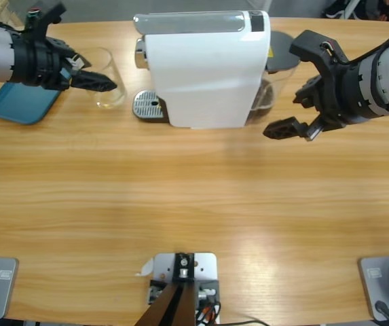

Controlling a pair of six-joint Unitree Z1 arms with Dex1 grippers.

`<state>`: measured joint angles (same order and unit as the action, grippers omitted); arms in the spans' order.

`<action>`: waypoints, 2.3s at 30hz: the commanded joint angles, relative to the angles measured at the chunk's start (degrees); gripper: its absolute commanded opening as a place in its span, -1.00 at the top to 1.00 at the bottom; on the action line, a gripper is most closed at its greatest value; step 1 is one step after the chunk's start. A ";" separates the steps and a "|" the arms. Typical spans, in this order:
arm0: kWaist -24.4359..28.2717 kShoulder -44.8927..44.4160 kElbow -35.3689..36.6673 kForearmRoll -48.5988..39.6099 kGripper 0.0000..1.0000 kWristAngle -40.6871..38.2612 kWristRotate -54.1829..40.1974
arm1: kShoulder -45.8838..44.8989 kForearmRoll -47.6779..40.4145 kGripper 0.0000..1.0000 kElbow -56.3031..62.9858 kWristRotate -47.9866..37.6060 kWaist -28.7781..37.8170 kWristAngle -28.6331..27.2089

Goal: Pour coffee

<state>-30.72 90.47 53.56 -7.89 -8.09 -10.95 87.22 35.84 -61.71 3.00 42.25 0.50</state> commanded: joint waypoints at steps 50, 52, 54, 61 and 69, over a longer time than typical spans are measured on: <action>-5.93 15.96 -0.09 15.27 -1.00 2.16 -2.65 | -1.72 -1.24 -0.77 2.88 1.17 -1.79 2.75; -5.91 14.79 -0.76 15.23 -1.00 4.41 -2.39 | -1.93 -1.12 -0.77 2.91 1.18 -1.82 2.84; -5.51 12.99 -2.15 15.16 -1.00 5.27 -1.98 | -1.97 -1.12 -0.77 2.91 1.13 -1.82 3.00; -5.39 3.99 -5.38 10.63 -1.00 5.03 -0.51 | -1.02 -1.26 -0.78 2.91 1.04 -1.82 3.89; -5.84 -12.51 -1.76 -9.02 -1.00 4.87 1.30 | -0.72 -0.66 -0.93 2.31 0.97 -1.82 3.72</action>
<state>-35.98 92.05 50.29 -0.23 -3.48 -11.38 86.54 34.93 -60.68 3.30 41.23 3.37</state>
